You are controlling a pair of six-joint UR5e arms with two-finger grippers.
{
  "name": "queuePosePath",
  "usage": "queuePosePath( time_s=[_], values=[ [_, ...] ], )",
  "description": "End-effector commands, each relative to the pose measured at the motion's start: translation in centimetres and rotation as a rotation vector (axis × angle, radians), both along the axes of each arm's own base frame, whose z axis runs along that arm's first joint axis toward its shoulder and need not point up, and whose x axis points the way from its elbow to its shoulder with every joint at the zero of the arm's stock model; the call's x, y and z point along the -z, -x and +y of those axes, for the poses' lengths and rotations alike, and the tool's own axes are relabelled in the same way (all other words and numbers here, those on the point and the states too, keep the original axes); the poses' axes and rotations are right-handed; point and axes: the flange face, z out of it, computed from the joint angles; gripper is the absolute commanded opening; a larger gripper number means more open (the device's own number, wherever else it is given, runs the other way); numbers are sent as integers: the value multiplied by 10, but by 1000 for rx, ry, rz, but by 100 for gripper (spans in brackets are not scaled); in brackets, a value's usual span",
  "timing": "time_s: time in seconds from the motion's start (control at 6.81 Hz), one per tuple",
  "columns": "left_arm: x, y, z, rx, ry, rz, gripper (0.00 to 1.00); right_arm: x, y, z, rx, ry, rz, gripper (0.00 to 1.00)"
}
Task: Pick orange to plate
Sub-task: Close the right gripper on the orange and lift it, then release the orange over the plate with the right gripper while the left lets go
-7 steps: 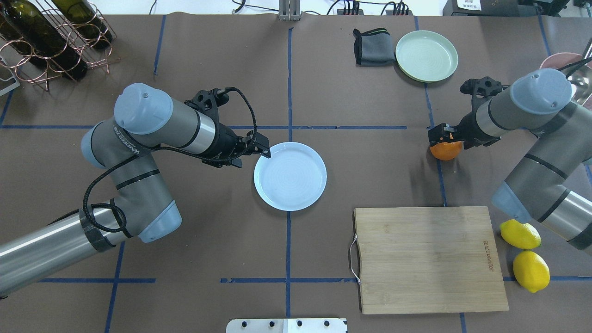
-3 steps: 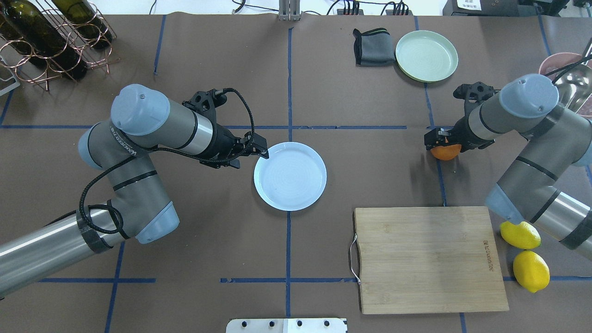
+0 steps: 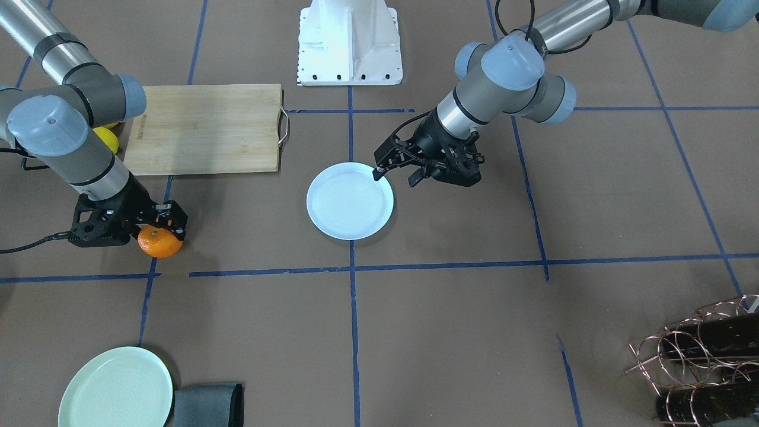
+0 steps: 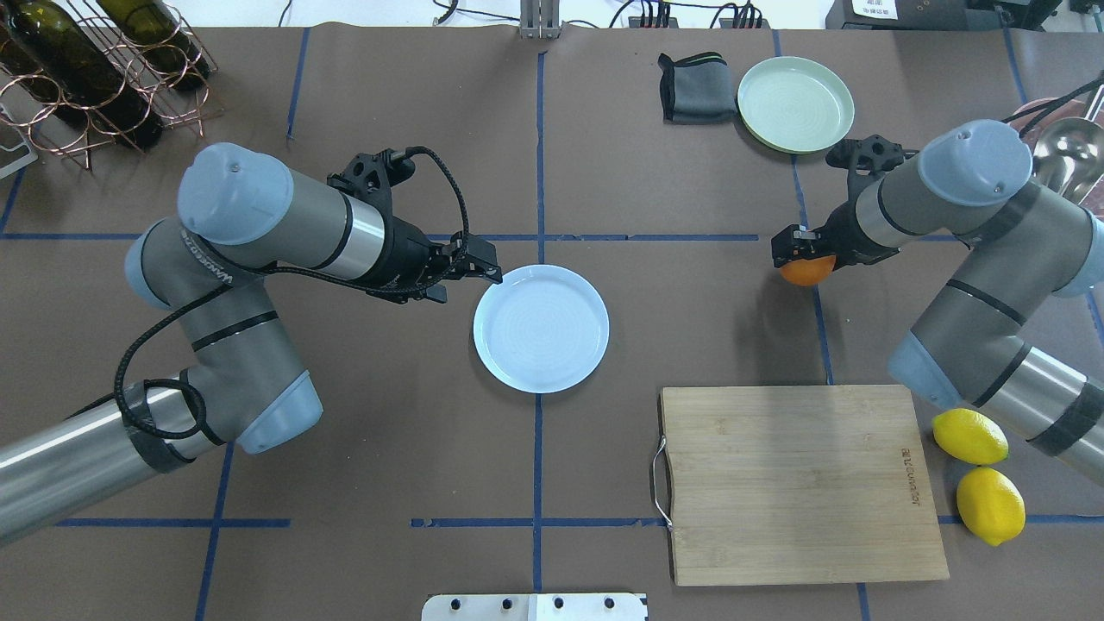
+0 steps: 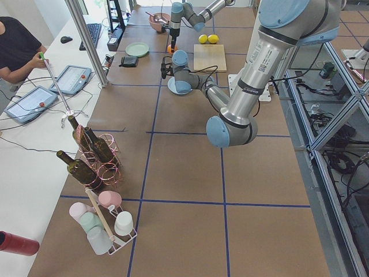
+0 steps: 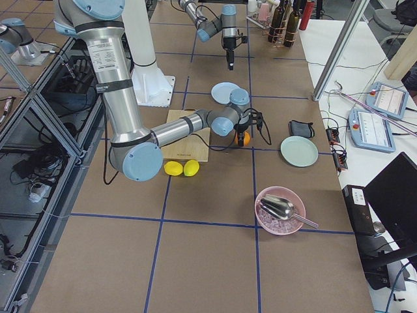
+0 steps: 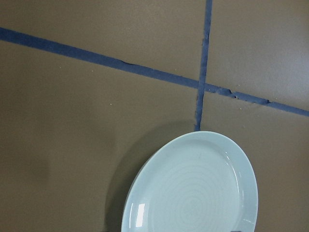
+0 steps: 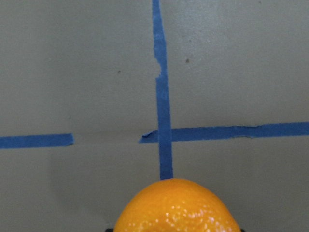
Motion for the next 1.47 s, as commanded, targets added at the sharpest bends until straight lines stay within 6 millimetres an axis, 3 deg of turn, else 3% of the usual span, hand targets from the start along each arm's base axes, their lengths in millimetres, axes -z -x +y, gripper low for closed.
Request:
queuePosePath(
  time_s=[0.0,0.29,0.44,0.59,0.88,1.32],
  values=[
    [7,68,11,45,-38,48,88,108,74,24,-32,43,-148,0],
    [-11,98,13,56,-49,60,88,165,170,73,-70,-11,-167,0],
    [-23,107,13,46,-51,69,88,189,204,81,-74,9,-184,0],
    [-28,107,14,44,-49,67,88,192,226,95,-80,2,-175,0],
    [-32,104,13,44,-44,61,88,200,239,100,-92,-15,-171,0],
    [-31,104,13,44,-45,62,90,190,245,96,-99,-11,-146,0]
  ],
)
